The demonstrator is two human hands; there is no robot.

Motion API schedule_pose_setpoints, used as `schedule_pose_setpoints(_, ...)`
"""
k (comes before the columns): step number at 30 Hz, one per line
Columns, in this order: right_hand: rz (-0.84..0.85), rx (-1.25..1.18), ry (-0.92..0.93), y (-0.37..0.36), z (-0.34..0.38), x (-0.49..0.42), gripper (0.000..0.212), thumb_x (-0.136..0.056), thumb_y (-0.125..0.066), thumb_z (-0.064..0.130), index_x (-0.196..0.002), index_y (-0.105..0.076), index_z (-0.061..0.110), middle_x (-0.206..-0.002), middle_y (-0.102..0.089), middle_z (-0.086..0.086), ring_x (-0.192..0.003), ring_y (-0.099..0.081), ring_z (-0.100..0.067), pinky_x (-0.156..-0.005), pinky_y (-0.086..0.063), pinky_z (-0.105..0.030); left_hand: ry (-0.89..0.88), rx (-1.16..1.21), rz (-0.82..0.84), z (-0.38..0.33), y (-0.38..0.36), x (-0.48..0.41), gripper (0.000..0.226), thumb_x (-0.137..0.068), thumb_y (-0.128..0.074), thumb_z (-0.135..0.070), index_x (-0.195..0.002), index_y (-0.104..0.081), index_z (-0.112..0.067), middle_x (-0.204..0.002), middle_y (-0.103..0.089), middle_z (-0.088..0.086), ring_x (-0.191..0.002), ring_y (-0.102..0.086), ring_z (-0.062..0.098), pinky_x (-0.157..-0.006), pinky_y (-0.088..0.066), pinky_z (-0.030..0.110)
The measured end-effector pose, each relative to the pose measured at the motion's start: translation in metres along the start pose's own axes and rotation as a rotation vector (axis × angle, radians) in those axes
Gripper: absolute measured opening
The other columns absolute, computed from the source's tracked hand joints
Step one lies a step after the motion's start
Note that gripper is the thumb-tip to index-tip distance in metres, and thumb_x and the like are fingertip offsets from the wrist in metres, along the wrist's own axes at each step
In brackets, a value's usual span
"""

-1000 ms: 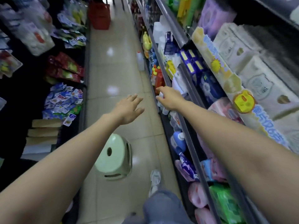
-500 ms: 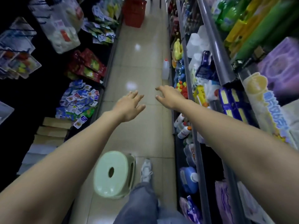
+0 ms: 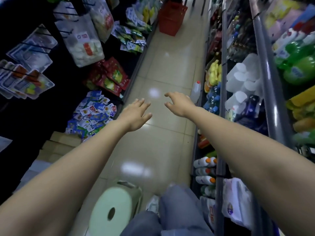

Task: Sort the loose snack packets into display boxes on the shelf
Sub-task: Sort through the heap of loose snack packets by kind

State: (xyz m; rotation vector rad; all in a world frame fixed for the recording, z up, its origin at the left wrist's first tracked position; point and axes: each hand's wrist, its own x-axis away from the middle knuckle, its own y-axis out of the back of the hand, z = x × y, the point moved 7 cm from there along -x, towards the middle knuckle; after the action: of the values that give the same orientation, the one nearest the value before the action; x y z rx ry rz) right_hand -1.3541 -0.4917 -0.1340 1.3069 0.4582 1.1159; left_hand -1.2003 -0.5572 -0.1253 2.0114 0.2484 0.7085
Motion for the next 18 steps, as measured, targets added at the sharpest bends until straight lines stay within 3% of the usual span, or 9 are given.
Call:
schedule_pose_setpoints(9,0.098,0.092,0.296,0.015,0.074,-0.156,0.048,-0.1,-0.043,0.033,-0.146,-0.038,0.016,-0.144,-0.046,-0.012,-0.133,-0.042,-0.031,-0.107,-0.034,-0.042,0.277,0.149,-0.118,0.094,0.039,-0.06,0.059,-0.104,-0.036,-0.041,-0.156,-0.018,-0.021,-0.164,-0.007,0.006,-0.151,-0.004,0.022,-0.122,-0.011,0.04)
schedule_pose_setpoints(18,0.253,0.231,0.64,-0.028,0.192,-0.244,0.047,-0.1,-0.045,0.031,-0.144,-0.041,0.016,-0.143,-0.047,-0.012,-0.129,-0.045,-0.032,-0.104,-0.036,-0.041,0.623,0.345,-0.203,0.195,0.022,-0.05,0.058,-0.103,-0.036,-0.042,-0.155,-0.02,-0.021,-0.163,-0.011,0.009,-0.15,-0.008,0.025,-0.121,-0.014,0.04)
